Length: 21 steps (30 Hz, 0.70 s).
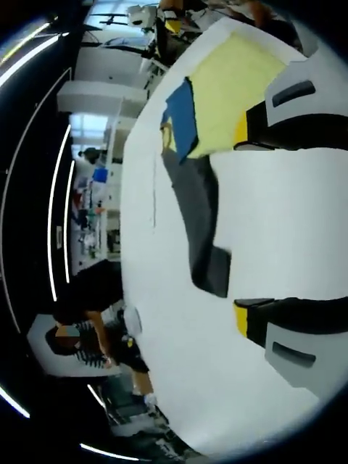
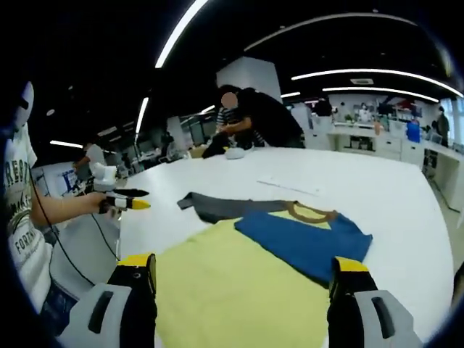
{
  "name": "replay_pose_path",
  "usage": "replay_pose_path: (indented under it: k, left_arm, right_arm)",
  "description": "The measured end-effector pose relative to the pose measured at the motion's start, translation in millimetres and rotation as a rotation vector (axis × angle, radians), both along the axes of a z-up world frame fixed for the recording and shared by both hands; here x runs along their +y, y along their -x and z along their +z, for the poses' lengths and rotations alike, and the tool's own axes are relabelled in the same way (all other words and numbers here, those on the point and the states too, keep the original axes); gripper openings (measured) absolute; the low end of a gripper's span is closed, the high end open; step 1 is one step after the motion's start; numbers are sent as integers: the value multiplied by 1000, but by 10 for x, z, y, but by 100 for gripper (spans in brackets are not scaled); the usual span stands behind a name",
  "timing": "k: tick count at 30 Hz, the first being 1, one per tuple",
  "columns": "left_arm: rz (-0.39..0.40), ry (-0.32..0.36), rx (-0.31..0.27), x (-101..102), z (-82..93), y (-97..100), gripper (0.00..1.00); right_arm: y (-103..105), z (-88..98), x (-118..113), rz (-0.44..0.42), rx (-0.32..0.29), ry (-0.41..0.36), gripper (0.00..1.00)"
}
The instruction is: Fold the garment on the visible template until the final outline fits inside the template.
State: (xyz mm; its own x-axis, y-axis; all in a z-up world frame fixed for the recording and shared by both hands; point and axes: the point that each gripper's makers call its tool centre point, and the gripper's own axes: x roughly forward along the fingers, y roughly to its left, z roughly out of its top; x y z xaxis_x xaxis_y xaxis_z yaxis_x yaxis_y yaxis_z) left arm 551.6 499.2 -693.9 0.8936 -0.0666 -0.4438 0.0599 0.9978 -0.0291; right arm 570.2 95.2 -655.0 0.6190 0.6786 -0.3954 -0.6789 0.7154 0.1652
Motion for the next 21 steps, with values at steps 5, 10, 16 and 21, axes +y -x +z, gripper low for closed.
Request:
replay_pose_path:
  k: [5, 10, 16, 21]
  left_arm:
    - [89, -8, 11, 128, -106, -98, 73]
    - [170, 2, 17, 231, -199, -148, 64]
    - [271, -17, 23, 407, -330, -232, 51]
    - [333, -13, 20, 487, -422, -330, 42]
  right_arm:
    - [73, 14, 12, -3, -10, 2, 99]
    - [46, 1, -21, -13, -12, -8, 99]
    - [44, -28, -51, -22, -15, -2, 99]
    - [74, -51, -51, -31, -13, 3, 99]
